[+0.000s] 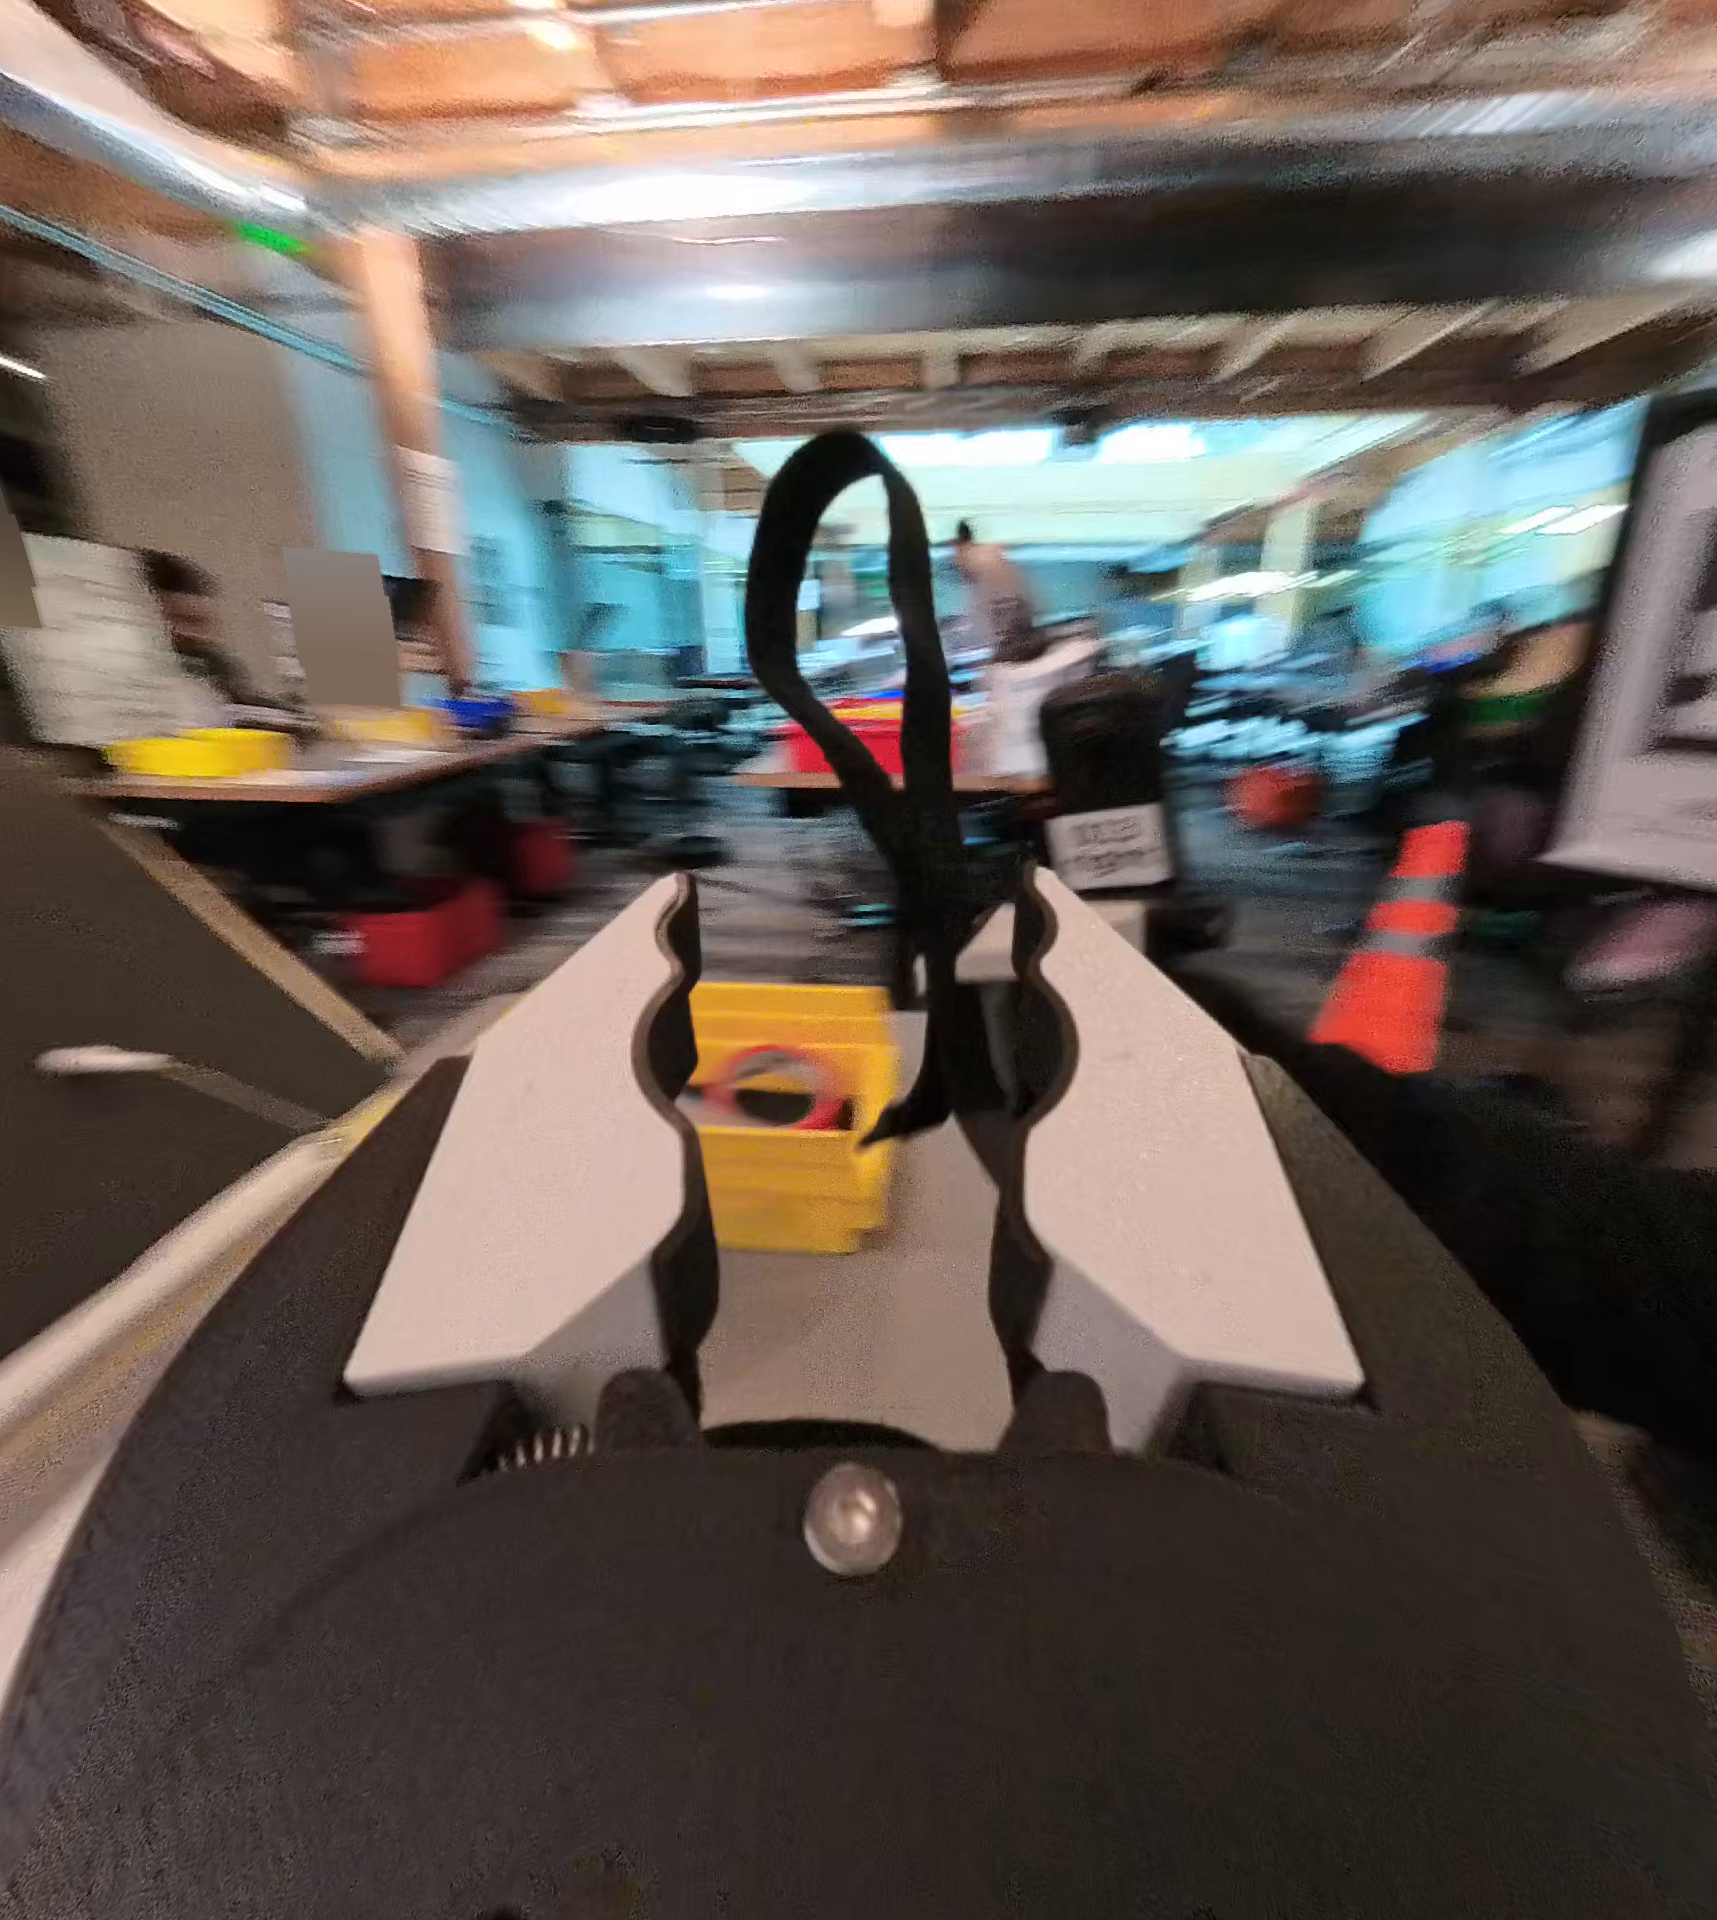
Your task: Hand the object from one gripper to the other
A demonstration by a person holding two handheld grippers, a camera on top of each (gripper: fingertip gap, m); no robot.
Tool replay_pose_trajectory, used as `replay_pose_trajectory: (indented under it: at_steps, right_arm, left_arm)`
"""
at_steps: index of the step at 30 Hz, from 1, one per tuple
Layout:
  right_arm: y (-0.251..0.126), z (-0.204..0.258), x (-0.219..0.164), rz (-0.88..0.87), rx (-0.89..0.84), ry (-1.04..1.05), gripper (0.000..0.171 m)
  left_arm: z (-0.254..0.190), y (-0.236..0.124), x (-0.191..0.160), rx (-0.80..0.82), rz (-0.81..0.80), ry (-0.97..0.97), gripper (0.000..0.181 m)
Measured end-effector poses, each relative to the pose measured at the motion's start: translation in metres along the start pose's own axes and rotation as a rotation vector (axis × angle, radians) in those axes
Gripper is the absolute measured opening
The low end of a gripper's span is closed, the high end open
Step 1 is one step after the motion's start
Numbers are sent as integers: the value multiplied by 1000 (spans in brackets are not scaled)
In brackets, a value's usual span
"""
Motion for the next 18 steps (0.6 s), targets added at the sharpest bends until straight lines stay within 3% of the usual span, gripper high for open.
replay_pose_trajectory:
  at_steps: [3,6,13,18]
  right_arm:
    - [-5,-19,6,-58,-163,53,2]
    - [-6,-28,9,-121,-249,132,1]
    - [4,-27,7,-243,-330,248,1]
    - [12,-21,6,-323,-248,398,1]
  left_arm:
    - [0,-10,-6,339,85,306,58]
    - [-11,-3,-14,573,179,571,59]
    - [-17,27,-44,837,349,915,62]
    - [-12,31,-51,993,352,1087,52]
Point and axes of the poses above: each gripper's, where its closed fingertips meet, y out along the fingers, x out of its top, z = x × y across the jaws, the point moved 4 cm from there along -y, back along the fingers, and after that the axes turned 6 degrees about z, right-handed, at the moved point
